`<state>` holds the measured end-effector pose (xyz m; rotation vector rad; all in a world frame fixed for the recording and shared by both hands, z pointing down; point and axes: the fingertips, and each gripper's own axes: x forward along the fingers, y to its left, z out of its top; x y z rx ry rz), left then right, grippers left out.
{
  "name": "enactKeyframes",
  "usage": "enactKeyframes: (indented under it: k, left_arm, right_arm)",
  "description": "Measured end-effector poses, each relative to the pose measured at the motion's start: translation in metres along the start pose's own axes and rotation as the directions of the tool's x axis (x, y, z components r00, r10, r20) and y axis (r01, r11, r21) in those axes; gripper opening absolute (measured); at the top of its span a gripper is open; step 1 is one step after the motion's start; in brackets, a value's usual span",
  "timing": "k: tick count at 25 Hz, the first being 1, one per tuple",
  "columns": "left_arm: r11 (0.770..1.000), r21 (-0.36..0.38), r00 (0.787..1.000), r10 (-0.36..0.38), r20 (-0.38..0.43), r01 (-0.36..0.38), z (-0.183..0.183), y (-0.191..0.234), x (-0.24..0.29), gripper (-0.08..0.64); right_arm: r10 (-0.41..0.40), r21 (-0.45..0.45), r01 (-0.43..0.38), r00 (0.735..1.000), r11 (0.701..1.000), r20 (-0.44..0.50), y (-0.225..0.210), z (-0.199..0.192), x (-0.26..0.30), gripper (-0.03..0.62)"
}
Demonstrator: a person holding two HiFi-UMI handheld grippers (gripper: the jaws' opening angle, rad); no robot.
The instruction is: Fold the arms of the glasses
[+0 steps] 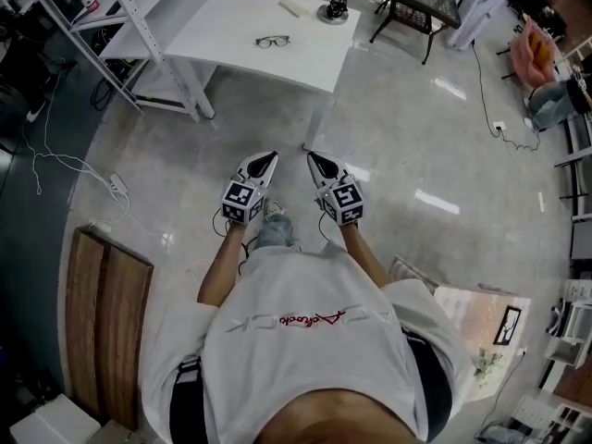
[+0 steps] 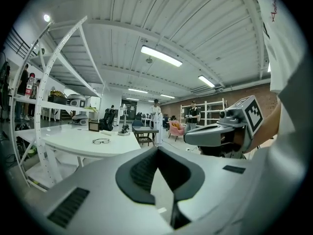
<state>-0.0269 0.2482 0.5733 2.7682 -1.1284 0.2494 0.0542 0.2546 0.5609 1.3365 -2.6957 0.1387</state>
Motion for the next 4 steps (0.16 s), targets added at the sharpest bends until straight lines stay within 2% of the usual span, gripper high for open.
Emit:
enactKeyframes:
  k: [4]
  left_arm:
    - [1.000, -0.017, 1.000, -0.004, 0.011, 0.004, -0.0004, -0.0059, 0.0010, 0.029]
  right_arm:
    - [0.004, 0.005, -0.004, 1.000, 1.000, -0.006, 0.0000, -0.0029, -0.0022, 0.015]
